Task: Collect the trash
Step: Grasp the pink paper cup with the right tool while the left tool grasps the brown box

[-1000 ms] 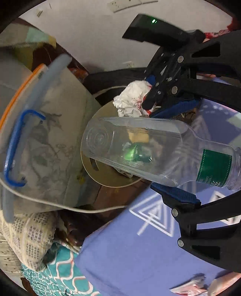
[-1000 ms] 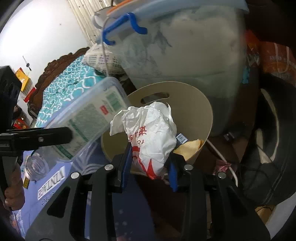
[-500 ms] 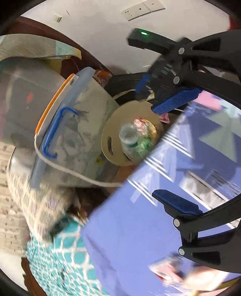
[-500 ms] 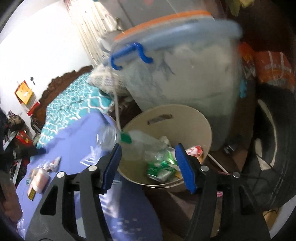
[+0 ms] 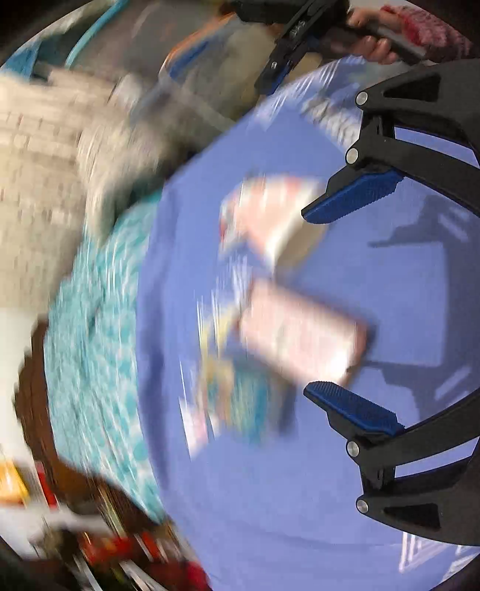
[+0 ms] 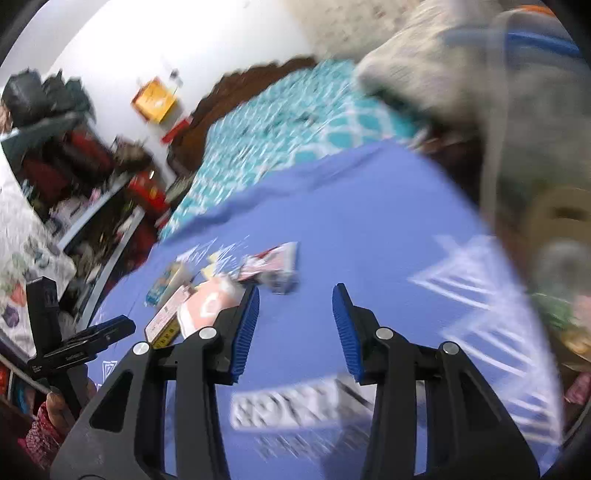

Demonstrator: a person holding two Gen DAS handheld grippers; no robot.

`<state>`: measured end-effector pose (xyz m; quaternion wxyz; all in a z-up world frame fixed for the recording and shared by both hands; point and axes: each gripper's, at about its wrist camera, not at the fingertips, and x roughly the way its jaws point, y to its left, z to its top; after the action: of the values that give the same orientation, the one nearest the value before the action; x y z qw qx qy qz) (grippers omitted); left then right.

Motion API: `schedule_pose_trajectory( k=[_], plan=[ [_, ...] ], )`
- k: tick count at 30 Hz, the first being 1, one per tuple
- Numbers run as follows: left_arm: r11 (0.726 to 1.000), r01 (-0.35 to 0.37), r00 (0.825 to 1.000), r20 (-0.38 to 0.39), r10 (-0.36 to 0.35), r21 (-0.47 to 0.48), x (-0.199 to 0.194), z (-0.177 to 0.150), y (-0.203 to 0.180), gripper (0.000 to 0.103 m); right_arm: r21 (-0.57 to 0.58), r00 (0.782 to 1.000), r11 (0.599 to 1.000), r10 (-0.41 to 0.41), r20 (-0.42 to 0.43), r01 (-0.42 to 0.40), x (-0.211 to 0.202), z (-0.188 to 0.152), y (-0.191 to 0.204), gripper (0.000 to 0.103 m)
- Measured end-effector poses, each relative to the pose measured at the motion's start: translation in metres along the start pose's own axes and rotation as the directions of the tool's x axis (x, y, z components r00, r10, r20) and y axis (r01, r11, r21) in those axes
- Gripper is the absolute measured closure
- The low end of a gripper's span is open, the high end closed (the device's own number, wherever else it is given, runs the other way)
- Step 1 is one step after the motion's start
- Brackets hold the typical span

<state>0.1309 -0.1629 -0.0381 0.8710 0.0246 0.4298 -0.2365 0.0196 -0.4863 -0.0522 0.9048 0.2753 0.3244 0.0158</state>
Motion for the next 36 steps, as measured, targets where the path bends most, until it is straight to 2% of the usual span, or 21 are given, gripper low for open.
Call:
schedule_pose_trajectory(
  k=[3, 5, 10, 11, 12, 13, 15, 18, 24, 26, 28, 30, 31, 32, 36],
  plan=[
    [1.0, -0.023, 0.999, -0.023, 0.023, -0.019, 0.013, -0.002, 0.019, 0.013, 0.055, 0.994, 0.997, 0.052, -0.098, -0.047, 0.053, 0.01, 0.014, 0.061],
    [1.0, -0.026, 0.998, -0.052, 0.025, -0.017, 0.025, -0.005, 0.024, 0.012, 0.074, 0.985, 0.992, 0.111, -0.132, -0.102, 0.074, 0.011, 0.026, 0.061],
    [1.0, -0.02, 0.994, -0.108, 0.022, 0.014, 0.049, -0.012, 0.017, 0.012, 0.059, 0.972, 0.989, 0.143, -0.187, -0.135, 0.113, 0.006, 0.055, 0.059],
    [0.999, -0.027, 0.994, -0.107, 0.03, 0.026, 0.051, -0.013, 0.015, 0.015, 0.055, 0.969, 0.99, 0.141, -0.2, -0.133, 0.119, 0.004, 0.058, 0.062],
    [0.999, -0.013, 0.994, -0.107, 0.017, 0.04, 0.051, -0.012, 0.013, 0.029, 0.053, 0.967, 0.99, 0.142, -0.214, -0.133, 0.122, 0.002, 0.06, 0.067],
    [0.999, -0.012, 0.994, -0.107, 0.017, 0.053, 0.052, -0.014, 0.009, 0.038, 0.048, 0.959, 0.988, 0.154, -0.237, -0.147, 0.125, -0.003, 0.065, 0.068],
    [0.996, 0.019, 0.993, -0.12, -0.009, 0.082, 0.045, -0.022, 0.006, 0.039, 0.016, 0.952, 0.986, 0.166, -0.258, -0.168, 0.124, -0.012, 0.075, 0.068],
    [0.995, 0.023, 0.992, -0.13, -0.01, 0.099, 0.03, -0.039, 0.007, 0.039, -0.053, 0.953, 0.985, 0.143, -0.268, -0.163, 0.115, -0.031, 0.092, 0.068],
    [0.999, 0.04, 0.991, -0.128, -0.036, 0.029, -0.025, -0.094, 0.028, 0.039, -0.044, 0.917, 0.96, 0.25, -0.312, -0.276, 0.084, -0.075, 0.107, 0.066],
    [0.999, 0.034, 0.992, -0.126, -0.033, 0.011, -0.043, -0.113, 0.033, 0.039, -0.051, 0.929, 0.962, 0.242, -0.279, -0.266, 0.068, -0.087, 0.108, 0.065],
    [0.999, 0.032, 0.992, -0.123, -0.034, -0.017, -0.058, -0.128, 0.038, 0.039, -0.004, 0.931, 0.961, 0.266, -0.25, -0.276, 0.054, -0.094, 0.1, 0.065],
    [0.999, 0.032, 0.992, -0.124, -0.037, -0.044, -0.067, -0.134, 0.044, 0.039, 0.084, 0.921, 0.95, 0.312, -0.231, -0.301, 0.042, -0.103, 0.085, 0.064],
    [0.998, 0.033, 0.992, -0.116, -0.04, -0.059, -0.071, -0.134, 0.048, 0.039, 0.105, 0.921, 0.948, 0.317, -0.228, -0.301, 0.039, -0.106, 0.081, 0.061],
    [0.997, 0.034, 0.994, -0.106, -0.042, -0.069, -0.074, -0.133, 0.051, 0.039, 0.127, 0.921, 0.946, 0.32, -0.223, -0.298, 0.035, -0.111, 0.076, 0.052],
    [0.993, 0.042, 0.997, -0.06, -0.049, -0.107, -0.082, -0.124, 0.063, 0.039, 0.182, 0.916, 0.939, 0.328, -0.232, -0.29, 0.026, -0.125, 0.068, 0.051]
  ],
)
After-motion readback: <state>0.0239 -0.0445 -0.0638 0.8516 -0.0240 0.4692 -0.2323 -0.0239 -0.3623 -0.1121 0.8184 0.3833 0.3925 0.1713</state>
